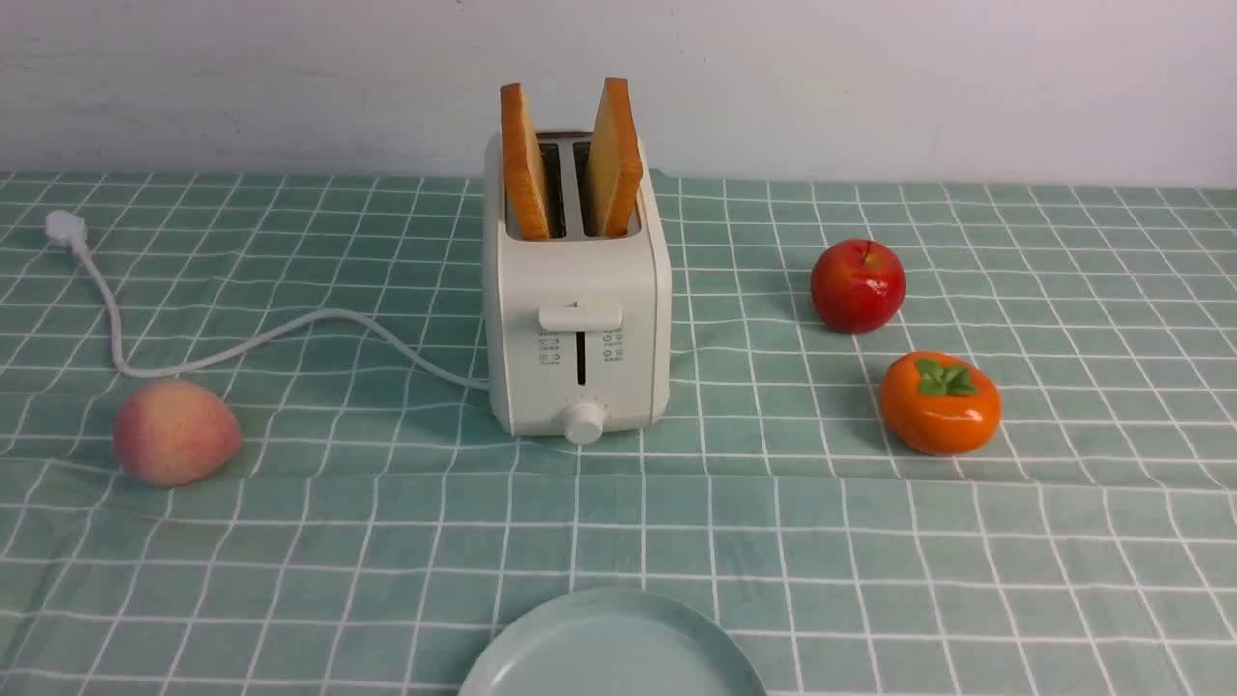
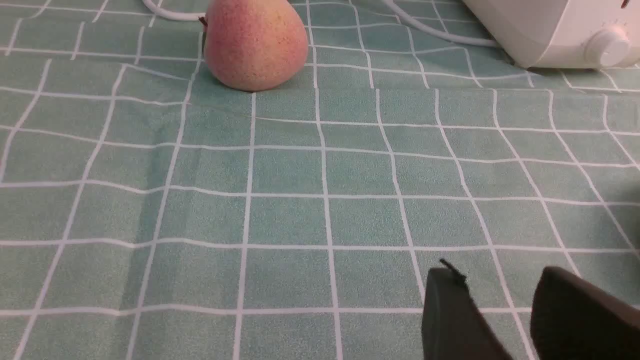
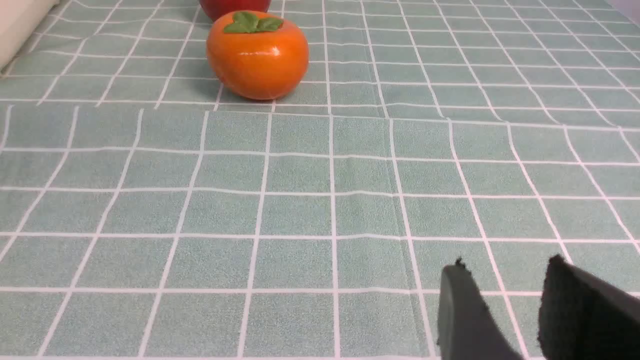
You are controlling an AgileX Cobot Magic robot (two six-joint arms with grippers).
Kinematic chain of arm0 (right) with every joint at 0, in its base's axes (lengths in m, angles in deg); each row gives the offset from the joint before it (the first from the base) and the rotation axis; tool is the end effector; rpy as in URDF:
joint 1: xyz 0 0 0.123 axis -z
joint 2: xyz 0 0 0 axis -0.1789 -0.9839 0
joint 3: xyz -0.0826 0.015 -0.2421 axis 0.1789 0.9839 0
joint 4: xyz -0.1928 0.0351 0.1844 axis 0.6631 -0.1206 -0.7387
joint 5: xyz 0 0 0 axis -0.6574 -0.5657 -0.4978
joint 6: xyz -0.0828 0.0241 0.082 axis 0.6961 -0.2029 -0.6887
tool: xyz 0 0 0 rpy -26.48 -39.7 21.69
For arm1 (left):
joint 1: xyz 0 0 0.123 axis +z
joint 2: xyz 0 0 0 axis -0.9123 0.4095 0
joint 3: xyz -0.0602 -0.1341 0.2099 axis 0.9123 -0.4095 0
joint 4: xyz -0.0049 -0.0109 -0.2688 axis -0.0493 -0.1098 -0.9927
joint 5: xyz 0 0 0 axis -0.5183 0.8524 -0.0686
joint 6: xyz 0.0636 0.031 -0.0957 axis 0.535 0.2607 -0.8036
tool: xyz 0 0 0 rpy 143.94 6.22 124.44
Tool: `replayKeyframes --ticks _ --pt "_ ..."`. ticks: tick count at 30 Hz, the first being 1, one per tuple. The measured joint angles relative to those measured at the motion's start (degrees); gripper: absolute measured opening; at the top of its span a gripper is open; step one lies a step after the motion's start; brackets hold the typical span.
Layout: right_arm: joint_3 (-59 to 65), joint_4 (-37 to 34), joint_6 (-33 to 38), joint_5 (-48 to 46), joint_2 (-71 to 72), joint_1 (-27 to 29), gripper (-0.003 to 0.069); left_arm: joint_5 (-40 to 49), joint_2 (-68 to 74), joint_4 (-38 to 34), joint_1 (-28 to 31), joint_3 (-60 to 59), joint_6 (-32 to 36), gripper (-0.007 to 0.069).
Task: Take toasted bread from bread machine on blue coffee table place on plate.
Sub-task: 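Grasp the toast slice in the toaster and pull it up out of the slot with the right gripper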
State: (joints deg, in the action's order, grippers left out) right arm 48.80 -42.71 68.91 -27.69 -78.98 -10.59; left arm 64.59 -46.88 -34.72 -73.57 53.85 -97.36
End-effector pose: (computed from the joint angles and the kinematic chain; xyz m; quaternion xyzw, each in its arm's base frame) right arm 0.1257 -0.0031 0.1658 -0.0057 0.8048 -0.0209 0.5932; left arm 0.1242 -0.0169 0.1592 -0.0247 0.8124 -0.0960 0.5746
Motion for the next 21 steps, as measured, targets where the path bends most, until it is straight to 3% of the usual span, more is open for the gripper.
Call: replayKeyframes --ticks 21 --pt "0.0 0.8 0.0 -0.2 0.0 0.0 0.0239 -0.4 0.0 0.0 0.0 0.0 0.0 0.0238"
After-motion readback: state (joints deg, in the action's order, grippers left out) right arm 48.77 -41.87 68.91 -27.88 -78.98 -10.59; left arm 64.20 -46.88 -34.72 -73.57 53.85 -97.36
